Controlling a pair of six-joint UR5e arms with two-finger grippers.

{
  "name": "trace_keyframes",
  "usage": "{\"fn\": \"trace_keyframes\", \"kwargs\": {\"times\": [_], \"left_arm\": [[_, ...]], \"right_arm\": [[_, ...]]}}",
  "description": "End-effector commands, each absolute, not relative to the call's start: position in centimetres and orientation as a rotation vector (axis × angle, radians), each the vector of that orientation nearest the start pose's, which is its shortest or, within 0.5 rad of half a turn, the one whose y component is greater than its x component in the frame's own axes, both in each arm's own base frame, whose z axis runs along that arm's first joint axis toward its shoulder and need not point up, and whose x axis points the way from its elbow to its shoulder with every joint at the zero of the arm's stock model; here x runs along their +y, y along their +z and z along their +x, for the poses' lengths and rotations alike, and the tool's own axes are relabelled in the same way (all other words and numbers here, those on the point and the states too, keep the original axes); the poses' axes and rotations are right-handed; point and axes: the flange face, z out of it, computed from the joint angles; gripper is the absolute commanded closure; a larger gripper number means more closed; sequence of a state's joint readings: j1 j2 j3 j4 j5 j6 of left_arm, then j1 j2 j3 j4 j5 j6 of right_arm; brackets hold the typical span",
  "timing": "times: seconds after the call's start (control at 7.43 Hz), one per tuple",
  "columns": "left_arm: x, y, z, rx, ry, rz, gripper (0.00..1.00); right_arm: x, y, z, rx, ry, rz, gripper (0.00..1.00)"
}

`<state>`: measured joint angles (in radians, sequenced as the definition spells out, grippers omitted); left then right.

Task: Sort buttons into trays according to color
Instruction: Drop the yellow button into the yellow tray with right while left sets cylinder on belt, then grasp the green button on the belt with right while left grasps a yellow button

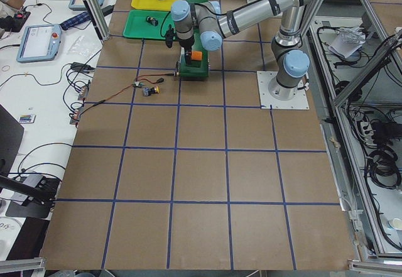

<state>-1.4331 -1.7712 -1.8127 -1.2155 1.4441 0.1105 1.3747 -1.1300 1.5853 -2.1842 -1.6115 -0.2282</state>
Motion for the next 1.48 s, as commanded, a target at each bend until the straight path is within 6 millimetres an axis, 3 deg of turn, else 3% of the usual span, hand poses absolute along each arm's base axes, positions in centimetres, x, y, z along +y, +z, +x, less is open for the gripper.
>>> {"fn": "trace_keyframes", "kwargs": {"times": [0.0,0.13,0.4,0.67,0.94,1.08,1.35], "left_arm": [[-63.1,33.4,-4.7,3.252,0.044,-0.237,0.00],[-66.9,33.1,-4.1,3.235,0.020,-0.367,0.00],[-71.2,28.1,-3.1,3.182,0.104,-0.660,0.00],[-72.0,25.1,1.5,3.137,0.170,-0.825,0.00],[-71.9,24.0,3.1,3.121,0.195,-0.856,0.00],[-72.2,23.0,4.6,3.052,0.185,-0.827,0.00],[-71.6,21.2,5.4,3.035,0.237,-0.837,0.00]], "right_arm": [[-59.3,35.7,3.3,3.102,-0.164,-0.040,0.00],[-56.2,38.2,5.5,3.099,-0.170,-0.007,0.00],[-51.6,39.6,12.4,3.093,-0.147,0.009,0.00],[-49.6,37.2,19.0,3.085,-0.069,0.033,0.00],[-49.1,34.9,23.0,3.085,-0.031,-0.050,0.00],[-49.1,33.3,24.0,3.091,0.013,-0.080,0.00],[-49.8,30.0,24.4,3.099,0.086,-0.084,0.00]]}}
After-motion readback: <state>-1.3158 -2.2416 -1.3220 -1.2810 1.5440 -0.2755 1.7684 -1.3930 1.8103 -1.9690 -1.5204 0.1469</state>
